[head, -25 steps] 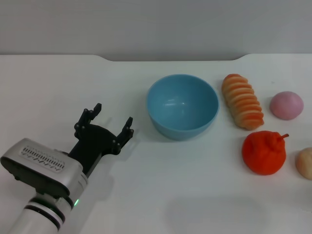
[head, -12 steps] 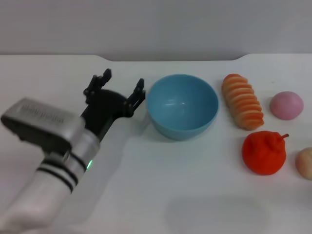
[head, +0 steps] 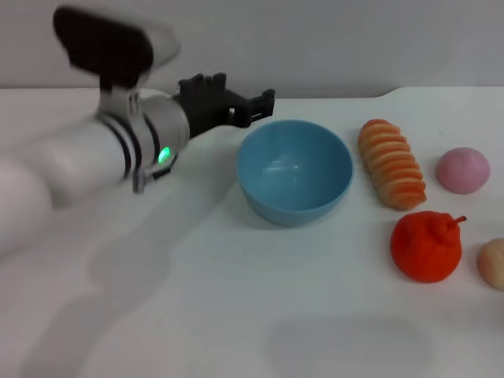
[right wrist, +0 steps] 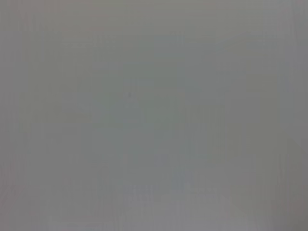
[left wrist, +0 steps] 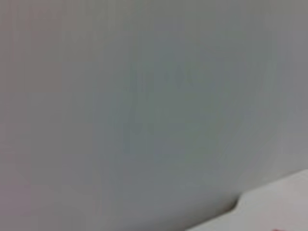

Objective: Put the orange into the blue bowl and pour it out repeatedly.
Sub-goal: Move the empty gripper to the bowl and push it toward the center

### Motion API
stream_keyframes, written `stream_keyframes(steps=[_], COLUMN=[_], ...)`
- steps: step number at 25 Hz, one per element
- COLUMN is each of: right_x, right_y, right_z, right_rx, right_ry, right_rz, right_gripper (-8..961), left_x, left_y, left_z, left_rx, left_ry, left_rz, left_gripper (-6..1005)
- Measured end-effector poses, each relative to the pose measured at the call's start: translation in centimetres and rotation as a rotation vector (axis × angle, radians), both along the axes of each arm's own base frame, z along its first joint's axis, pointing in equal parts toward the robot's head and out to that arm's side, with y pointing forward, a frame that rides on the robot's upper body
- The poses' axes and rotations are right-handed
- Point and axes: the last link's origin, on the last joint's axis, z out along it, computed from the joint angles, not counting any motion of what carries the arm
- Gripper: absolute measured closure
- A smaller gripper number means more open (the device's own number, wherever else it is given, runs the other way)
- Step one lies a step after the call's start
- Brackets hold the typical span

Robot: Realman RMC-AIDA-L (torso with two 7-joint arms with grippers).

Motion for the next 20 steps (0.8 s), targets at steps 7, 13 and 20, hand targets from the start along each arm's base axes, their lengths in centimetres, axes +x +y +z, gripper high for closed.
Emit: stream_keyframes(steps=[7, 13, 20], right_x=[-0.1, 0.0, -0.1], right_y=[0.2, 0.3, 0.4], right_z=[0.1, 0.5, 0.5], right_rx=[0.001, 0.010, 0.010], right_ry=[-0.002, -0.012, -0.013], right_rz=[0.005, 0.006, 0.008], right_gripper=[194, 194, 195], left_x=[2.1, 2.5, 1.0], left_y=[3.6, 5.2, 4.8], left_z=[1.9, 2.4, 1.8], left_rx=[-0.174, -0.269, -0.347], left_ry=[0.053, 0.074, 0.105], left_rz=[0.058, 0.108, 0.168], left_gripper=[199, 199, 200])
